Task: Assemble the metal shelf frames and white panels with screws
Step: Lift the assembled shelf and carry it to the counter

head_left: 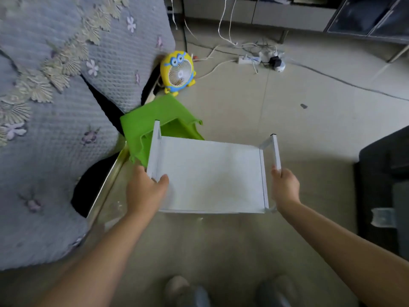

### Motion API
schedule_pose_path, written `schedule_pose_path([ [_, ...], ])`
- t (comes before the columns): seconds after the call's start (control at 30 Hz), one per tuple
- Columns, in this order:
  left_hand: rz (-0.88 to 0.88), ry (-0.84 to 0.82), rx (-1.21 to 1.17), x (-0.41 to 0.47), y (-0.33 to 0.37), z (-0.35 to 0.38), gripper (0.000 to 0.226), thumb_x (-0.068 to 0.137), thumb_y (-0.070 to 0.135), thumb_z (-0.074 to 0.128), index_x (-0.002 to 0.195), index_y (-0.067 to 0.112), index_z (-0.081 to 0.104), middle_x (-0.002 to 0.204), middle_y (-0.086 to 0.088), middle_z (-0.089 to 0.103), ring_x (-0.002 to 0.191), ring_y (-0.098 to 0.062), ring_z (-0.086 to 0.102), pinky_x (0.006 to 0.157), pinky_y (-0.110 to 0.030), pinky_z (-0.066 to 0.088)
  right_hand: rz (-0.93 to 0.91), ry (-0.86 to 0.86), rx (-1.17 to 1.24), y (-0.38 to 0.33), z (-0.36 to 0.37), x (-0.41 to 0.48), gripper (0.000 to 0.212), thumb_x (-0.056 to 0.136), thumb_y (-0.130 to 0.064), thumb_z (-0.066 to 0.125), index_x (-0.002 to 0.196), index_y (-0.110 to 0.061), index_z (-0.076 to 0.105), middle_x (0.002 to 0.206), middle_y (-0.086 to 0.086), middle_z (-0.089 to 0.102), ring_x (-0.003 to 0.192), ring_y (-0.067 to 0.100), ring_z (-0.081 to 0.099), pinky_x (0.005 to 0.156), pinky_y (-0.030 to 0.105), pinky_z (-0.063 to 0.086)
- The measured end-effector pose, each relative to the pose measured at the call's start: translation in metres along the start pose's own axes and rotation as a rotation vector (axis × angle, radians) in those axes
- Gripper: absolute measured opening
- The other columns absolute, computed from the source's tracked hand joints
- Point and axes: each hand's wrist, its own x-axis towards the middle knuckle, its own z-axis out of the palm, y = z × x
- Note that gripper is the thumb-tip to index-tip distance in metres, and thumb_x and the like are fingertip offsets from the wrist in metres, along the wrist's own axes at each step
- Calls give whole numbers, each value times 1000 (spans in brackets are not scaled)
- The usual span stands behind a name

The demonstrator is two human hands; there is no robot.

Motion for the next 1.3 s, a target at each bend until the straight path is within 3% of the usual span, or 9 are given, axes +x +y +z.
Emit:
schedule_pose_path([
  [0.07, -85, -110, 36, -3, -10, -1, 37, 79, 20, 67, 99, -5, 49, 90, -19, 60, 93, -38, 58, 73, -37, 42, 35, 9, 16, 4, -4, -22, 38, 96, -29, 38, 63, -11, 33, 63, 1, 37, 58, 17, 34, 57, 29, 32],
  [0.23, -155, -266, 108, -7, -41, 8, 29, 80, 15, 65, 84, 2, 40, 62, -1, 41, 86, -37, 57, 62, -31, 30, 111, 62, 52, 22, 0, -57, 38, 95, -23, 40, 61, -15, 23, 61, 0, 27, 55, 13, 22, 51, 29, 22],
  [0.33, -148, -316, 159, -4, -53, 11, 22, 82, 11, 61, 84, 1, 42, 78, -18, 59, 88, -38, 58, 64, -35, 35, 151, 90, 53, 33, 8, -69, 39, 94, -25, 42, 61, -15, 23, 60, 0, 26, 55, 12, 22, 51, 28, 22],
  [0.43, -125, -321, 203, -4, -62, 14, 16, 84, 7, 56, 85, 1, 41, 95, -29, 60, 92, -41, 59, 70, -40, 43, 213, 89, 154, 44, 13, -74, 38, 92, -28, 45, 61, -16, 26, 60, 1, 28, 55, 13, 24, 52, 28, 25],
  [0.67, -141, -338, 231, 15, -32, 23, 17, 89, 14, 50, 95, 3, 38, 108, -29, 58, 100, -43, 55, 70, -37, 37, 346, -82, 277, 40, 8, -60, 45, 96, -41, 37, 62, -12, 39, 51, 2, 34, 45, 16, 30, 46, 27, 29],
  [0.83, -153, -318, 332, 39, -9, 28, 27, 95, 13, 39, 111, -8, 44, 117, -32, 53, 108, -44, 51, 82, -43, 40, 267, -138, 82, 27, -4, -44, 29, 96, -29, 39, 85, -4, 48, 64, 4, 45, 51, 15, 41, 50, 26, 36],
  [0.97, -163, -360, 501, 48, -1, 28, 25, 93, 6, 42, 115, -6, 47, 122, -27, 54, 113, -41, 52, 89, -43, 42, 269, -126, -13, 8, 3, -27, 31, 95, -27, 38, 67, -12, 36, 65, 2, 41, 54, 16, 39, 48, 25, 32],
  [1.1, -173, -401, 557, 54, 8, 26, 25, 91, 3, 45, 115, -7, 48, 121, -27, 55, 114, -41, 52, 90, -42, 42, 320, -51, -46, -7, 9, -18, 36, 94, -21, 35, 59, -14, 24, 59, 0, 28, 51, 14, 24, 46, 26, 22],
  [1.3, -24, -387, 597, 83, 52, 3, 23, 92, 3, 43, 112, -5, 47, 117, -25, 56, 110, -41, 54, 85, -44, 43, 298, -1, -34, -45, -11, 1, 34, 92, -21, 36, 60, -12, 31, 60, 4, 37, 54, 17, 32, 52, 27, 28],
])
